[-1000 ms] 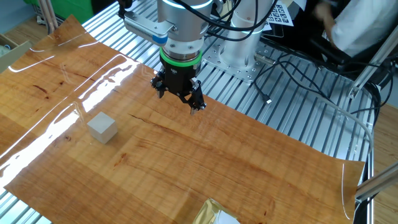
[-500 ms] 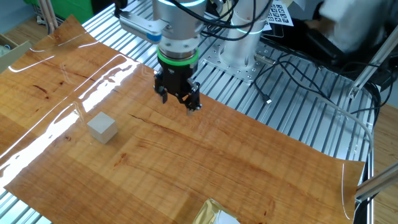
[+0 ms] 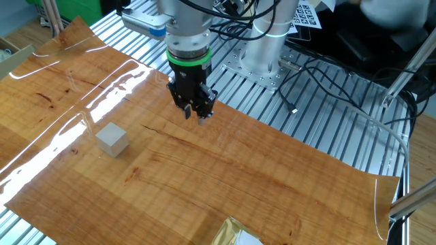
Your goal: Approach and touch the side of the small block
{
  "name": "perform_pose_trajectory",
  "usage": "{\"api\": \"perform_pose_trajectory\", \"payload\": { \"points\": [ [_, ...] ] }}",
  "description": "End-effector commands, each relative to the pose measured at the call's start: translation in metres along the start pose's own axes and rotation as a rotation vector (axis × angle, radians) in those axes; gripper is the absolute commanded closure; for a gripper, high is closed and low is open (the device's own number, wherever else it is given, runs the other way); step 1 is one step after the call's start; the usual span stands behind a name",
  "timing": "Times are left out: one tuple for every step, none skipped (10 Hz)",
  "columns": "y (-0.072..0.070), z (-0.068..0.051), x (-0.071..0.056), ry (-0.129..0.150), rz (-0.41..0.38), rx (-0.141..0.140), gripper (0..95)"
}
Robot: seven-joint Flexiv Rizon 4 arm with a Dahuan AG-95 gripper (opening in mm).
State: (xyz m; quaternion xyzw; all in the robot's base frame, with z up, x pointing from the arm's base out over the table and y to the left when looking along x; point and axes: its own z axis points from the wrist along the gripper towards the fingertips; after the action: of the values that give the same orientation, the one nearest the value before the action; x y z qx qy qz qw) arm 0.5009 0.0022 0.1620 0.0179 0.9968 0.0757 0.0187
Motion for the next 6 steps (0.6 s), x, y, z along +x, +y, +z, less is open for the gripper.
{"api": "perform_pose_trajectory", "payload": {
  "points": [
    [0.001,0.005,-0.001,0.0,-0.002,0.019,95.0],
    [0.001,0.009,-0.002,0.0,0.0,0.022,95.0],
    [0.001,0.014,-0.003,0.0,0.001,0.027,95.0],
    [0.001,0.021,-0.004,-0.001,0.006,0.031,95.0],
    [0.001,0.027,-0.006,0.0,0.005,0.043,95.0],
    [0.001,0.032,-0.007,-0.001,0.005,0.056,95.0]
  ]
}}
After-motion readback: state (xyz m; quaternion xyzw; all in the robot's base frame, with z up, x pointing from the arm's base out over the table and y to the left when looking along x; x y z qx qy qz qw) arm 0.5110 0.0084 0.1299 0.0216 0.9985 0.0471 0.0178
